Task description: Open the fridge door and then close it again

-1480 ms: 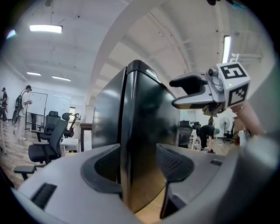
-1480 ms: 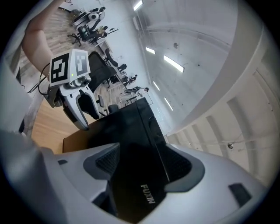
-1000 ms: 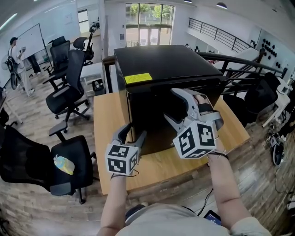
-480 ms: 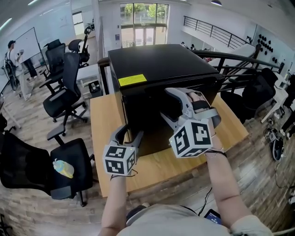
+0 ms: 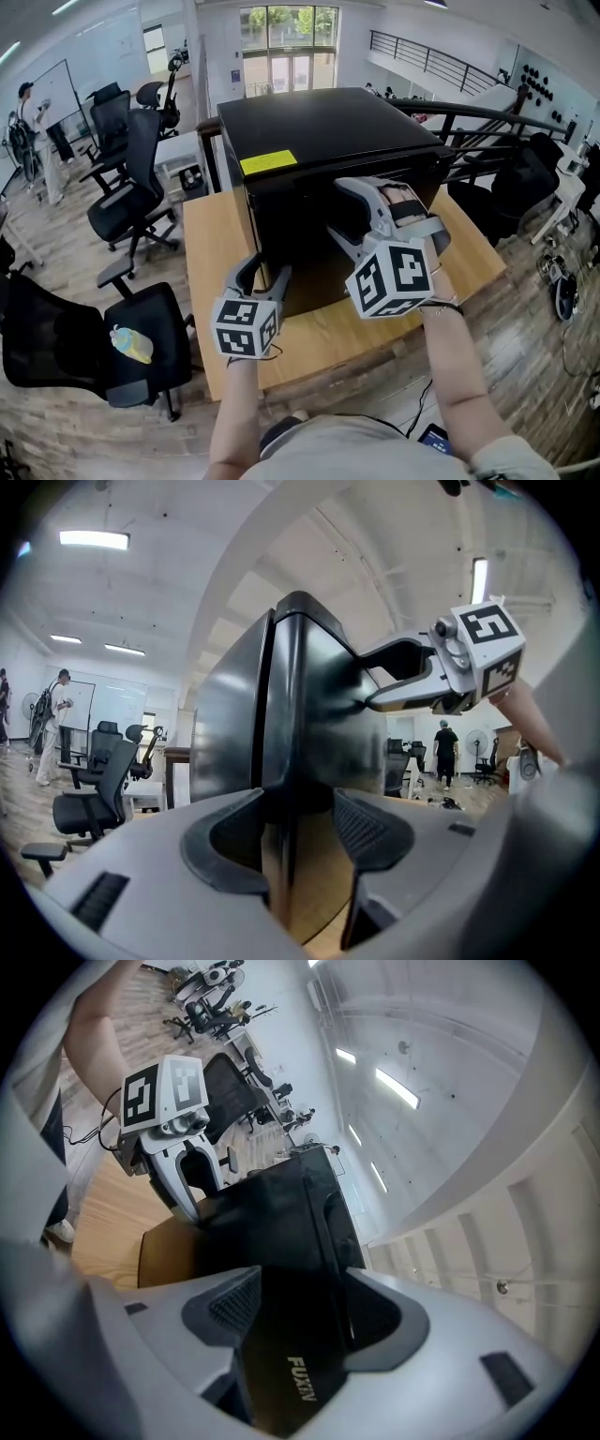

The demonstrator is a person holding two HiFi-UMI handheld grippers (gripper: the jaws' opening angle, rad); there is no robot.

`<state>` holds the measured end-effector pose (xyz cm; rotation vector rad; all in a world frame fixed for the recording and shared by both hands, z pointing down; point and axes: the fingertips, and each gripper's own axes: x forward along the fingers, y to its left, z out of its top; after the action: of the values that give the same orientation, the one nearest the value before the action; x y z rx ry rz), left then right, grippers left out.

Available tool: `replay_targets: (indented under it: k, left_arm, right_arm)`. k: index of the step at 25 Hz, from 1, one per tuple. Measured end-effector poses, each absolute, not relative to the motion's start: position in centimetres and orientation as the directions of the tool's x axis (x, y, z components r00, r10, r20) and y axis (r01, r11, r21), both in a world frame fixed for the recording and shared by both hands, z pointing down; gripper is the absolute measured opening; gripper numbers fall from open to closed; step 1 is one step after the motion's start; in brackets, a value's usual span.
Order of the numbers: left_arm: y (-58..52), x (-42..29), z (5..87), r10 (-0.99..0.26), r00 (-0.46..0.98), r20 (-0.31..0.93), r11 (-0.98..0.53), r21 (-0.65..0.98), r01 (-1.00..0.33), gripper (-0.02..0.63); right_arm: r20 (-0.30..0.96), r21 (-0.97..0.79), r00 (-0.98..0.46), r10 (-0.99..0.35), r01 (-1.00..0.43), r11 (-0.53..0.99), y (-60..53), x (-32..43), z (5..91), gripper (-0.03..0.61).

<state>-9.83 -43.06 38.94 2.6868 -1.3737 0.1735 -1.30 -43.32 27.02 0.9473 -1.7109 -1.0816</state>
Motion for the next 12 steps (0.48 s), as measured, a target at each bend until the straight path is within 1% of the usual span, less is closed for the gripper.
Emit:
replay_targets:
  k: [9,12]
  left_arm:
    - [-42.7,-9.7,39.0,-0.791,0.584,0.183,-0.588,0.037,-0.808,0.209]
    - [-41.8,-9.6,39.0,-0.788,0.585,0.191,-0.59,0.037,-0.807,0.207]
  right_arm:
    - [0.256,0.933,-0.319,-0.913,-0.164,0.319,-43.0,-1.3,27.0,0.272]
    - [0.27,0.931,-0.317,-0.909,-0.157,0.331,-42.4,-1.1,27.0,0.272]
